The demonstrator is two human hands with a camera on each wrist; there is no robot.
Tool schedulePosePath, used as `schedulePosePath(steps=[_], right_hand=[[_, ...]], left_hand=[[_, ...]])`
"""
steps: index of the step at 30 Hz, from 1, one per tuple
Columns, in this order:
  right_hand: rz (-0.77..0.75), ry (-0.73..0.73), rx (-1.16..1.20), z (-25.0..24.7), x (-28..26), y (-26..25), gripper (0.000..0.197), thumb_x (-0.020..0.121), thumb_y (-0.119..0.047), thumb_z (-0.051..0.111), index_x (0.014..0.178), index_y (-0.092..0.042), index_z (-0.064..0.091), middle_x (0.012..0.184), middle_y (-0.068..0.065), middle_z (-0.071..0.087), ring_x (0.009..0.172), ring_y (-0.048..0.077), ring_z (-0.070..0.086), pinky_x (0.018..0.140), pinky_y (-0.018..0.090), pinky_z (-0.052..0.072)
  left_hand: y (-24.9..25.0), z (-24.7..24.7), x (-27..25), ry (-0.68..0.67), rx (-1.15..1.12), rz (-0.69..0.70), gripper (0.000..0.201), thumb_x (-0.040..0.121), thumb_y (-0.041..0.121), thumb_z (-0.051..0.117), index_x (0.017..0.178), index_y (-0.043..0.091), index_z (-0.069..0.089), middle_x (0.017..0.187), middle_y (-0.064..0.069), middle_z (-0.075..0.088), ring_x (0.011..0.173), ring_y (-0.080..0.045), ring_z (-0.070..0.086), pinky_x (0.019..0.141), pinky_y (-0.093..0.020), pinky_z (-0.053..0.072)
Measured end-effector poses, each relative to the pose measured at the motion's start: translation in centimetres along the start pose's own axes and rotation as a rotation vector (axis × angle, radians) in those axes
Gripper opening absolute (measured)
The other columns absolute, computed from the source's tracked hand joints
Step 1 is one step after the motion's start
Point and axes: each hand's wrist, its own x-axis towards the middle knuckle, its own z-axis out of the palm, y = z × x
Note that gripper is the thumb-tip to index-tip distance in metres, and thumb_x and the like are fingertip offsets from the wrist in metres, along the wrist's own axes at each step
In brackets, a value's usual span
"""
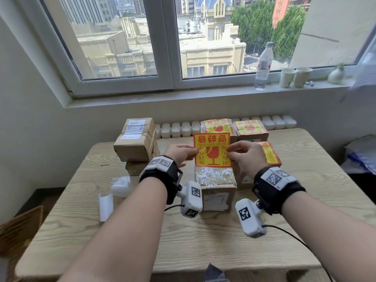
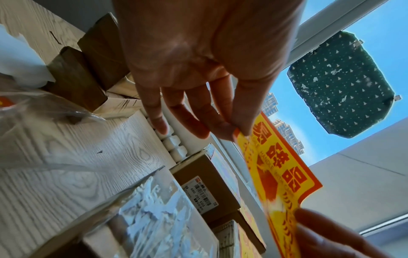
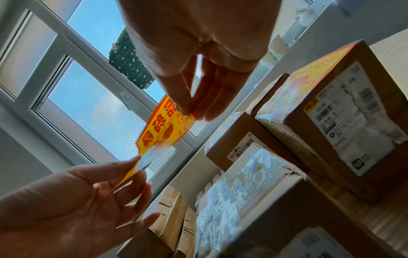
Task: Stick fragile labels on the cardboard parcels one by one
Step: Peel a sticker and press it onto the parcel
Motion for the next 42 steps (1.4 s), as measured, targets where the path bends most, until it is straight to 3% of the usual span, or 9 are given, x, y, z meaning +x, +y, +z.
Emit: schedulePosePath(steps=[4,7,9,12,15,20,25,30,42], right_hand=[[0.005,0.018,-0.024,-0.2,0.2,0.6,0.02,0.083,0.0,0.069,0.076,-0.019,0.07,0.082,0.003,0.071,0.08,0.017,0.07,0.075,0.034,0.059],[0.028,-0.024,-0.037,-0.2,0.1,1.1,0.02,0.082,0.001,0.07,0.078,-0.018,0.069,0.083,0.004,0.072,0.079,0.018,0.071,0.076,0.037,0.06],[0.047,-0.047,-0.053,-0.1,-0.1,1.5,0.021,0.082,0.002,0.069,0.078,-0.018,0.07,0.083,0.006,0.072,0.079,0.021,0.071,0.077,0.039,0.06],[0.073,-0.064,-0.102,0.2,-0.5,2.2,0.024,0.081,0.002,0.07,0.076,-0.022,0.069,0.085,0.007,0.073,0.079,0.023,0.071,0.078,0.037,0.06],[0.106,-0.066,-0.136,0.4,-0.9,3.2,0.022,0.081,-0.001,0.072,0.078,-0.023,0.069,0.087,0.005,0.074,0.078,0.018,0.071,0.071,0.03,0.059],[0.139,-0.064,-0.189,0.4,-1.3,4.2,0.015,0.082,-0.007,0.073,0.088,-0.021,0.072,0.093,0.002,0.072,0.079,0.009,0.066,0.059,0.018,0.05],[0.136,-0.033,-0.247,0.6,-1.1,4.5,0.022,0.084,-0.011,0.072,0.105,-0.017,0.073,0.105,0.003,0.071,0.089,0.013,0.064,0.067,0.02,0.049],[0.109,-0.041,-0.341,0.7,-1.1,5.0,0.03,0.083,-0.016,0.073,0.113,-0.016,0.071,0.111,0.002,0.069,0.092,0.012,0.061,0.074,0.021,0.049],[0.056,-0.031,-0.432,1.3,-1.0,5.6,0.037,0.081,-0.016,0.075,0.118,-0.016,0.069,0.106,0.001,0.071,0.089,0.01,0.062,0.08,0.021,0.048]], left_hand=[[-0.4,0.4,-0.2,0.009,0.094,0.034,0.02,0.078,0.018,0.077,0.096,0.012,0.071,0.089,0.0,0.073,0.081,-0.009,0.065,0.073,-0.025,0.045],[-1.0,0.2,-0.1,0.057,0.147,0.049,0.016,0.076,0.019,0.079,0.088,0.011,0.071,0.089,-0.001,0.073,0.079,-0.008,0.064,0.061,-0.022,0.042],[-1.5,0.2,0.0,0.061,0.17,0.025,0.011,0.077,0.02,0.078,0.079,0.013,0.069,0.086,-0.001,0.074,0.077,-0.008,0.064,0.064,-0.024,0.047],[-2.6,0.5,0.3,0.042,0.175,-0.039,0.013,0.078,0.02,0.078,0.074,0.014,0.067,0.089,-0.003,0.074,0.08,-0.012,0.066,0.08,-0.034,0.054],[-3.7,0.9,0.6,0.034,0.158,-0.081,0.018,0.076,0.022,0.08,0.074,0.014,0.064,0.097,-0.004,0.071,0.086,-0.013,0.063,0.07,-0.031,0.056],[-4.8,1.3,0.6,0.033,0.177,-0.077,0.016,0.082,0.023,0.075,0.075,0.016,0.062,0.079,0.002,0.068,0.076,-0.011,0.058,0.059,-0.025,0.045],[-5.1,1.8,1.0,0.063,0.198,-0.048,0.021,0.074,0.021,0.081,0.088,0.017,0.066,0.083,0.002,0.065,0.074,-0.011,0.056,0.064,-0.026,0.049],[-6.0,2.4,1.6,0.156,0.208,-0.059,0.046,0.065,0.029,0.087,0.099,0.021,0.057,0.098,-0.002,0.066,0.088,-0.018,0.064,0.086,-0.04,0.055],[-6.6,3.0,2.4,0.22,0.18,-0.051,0.037,0.068,0.024,0.085,0.085,0.021,0.053,0.093,-0.004,0.066,0.084,-0.02,0.068,0.08,-0.04,0.059]])
